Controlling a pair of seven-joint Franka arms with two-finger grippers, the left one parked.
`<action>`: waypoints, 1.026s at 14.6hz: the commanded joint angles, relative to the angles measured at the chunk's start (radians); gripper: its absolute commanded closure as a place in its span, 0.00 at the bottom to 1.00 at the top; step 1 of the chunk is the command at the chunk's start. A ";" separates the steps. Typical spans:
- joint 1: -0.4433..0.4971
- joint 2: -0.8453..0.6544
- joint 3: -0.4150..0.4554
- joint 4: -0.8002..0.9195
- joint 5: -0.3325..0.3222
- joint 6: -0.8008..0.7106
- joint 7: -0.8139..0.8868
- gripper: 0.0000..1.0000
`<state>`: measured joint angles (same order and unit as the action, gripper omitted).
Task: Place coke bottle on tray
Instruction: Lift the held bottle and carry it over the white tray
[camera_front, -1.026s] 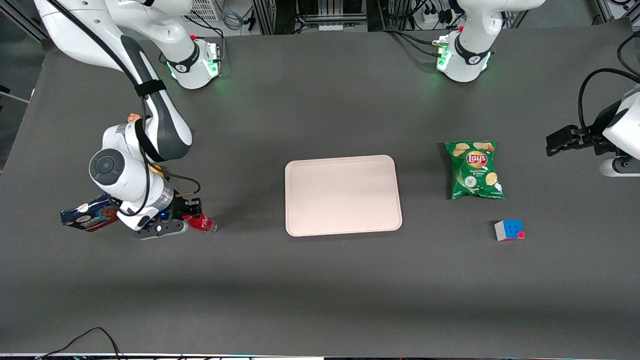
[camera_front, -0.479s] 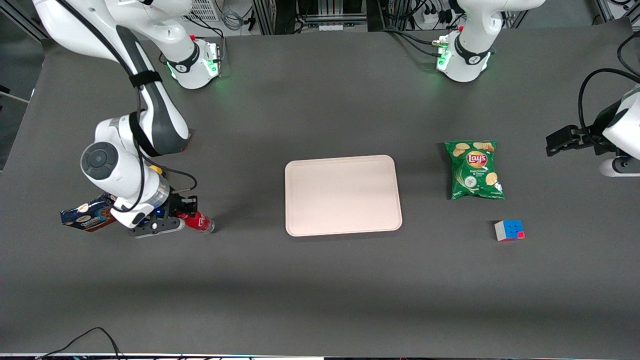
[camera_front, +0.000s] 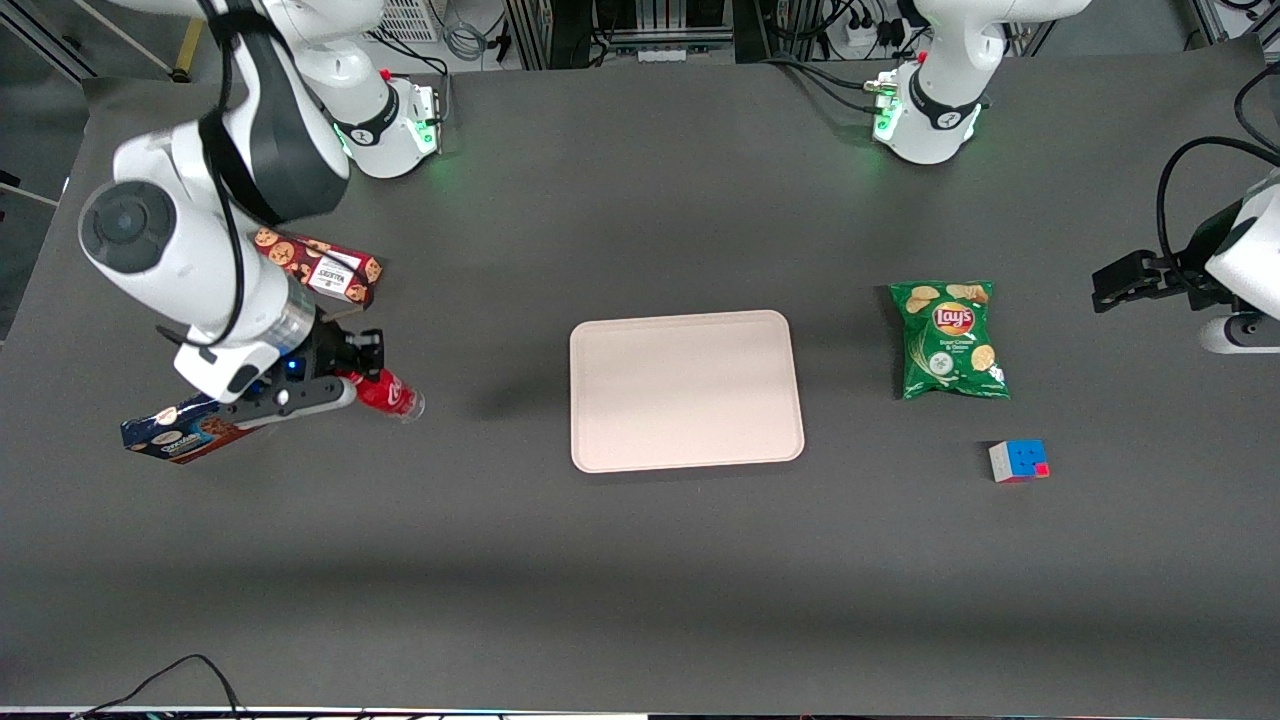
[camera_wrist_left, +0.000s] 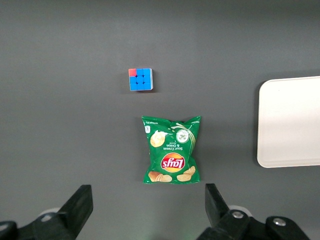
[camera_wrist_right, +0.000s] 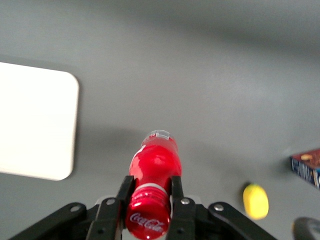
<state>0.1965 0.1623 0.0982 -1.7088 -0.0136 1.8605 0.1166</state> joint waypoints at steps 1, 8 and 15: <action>0.004 0.020 0.099 0.193 -0.022 -0.171 0.168 1.00; 0.213 0.219 0.169 0.415 -0.097 -0.216 0.576 1.00; 0.277 0.453 0.173 0.445 -0.198 -0.023 0.724 1.00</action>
<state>0.4593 0.5192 0.2680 -1.3205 -0.1443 1.7849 0.7745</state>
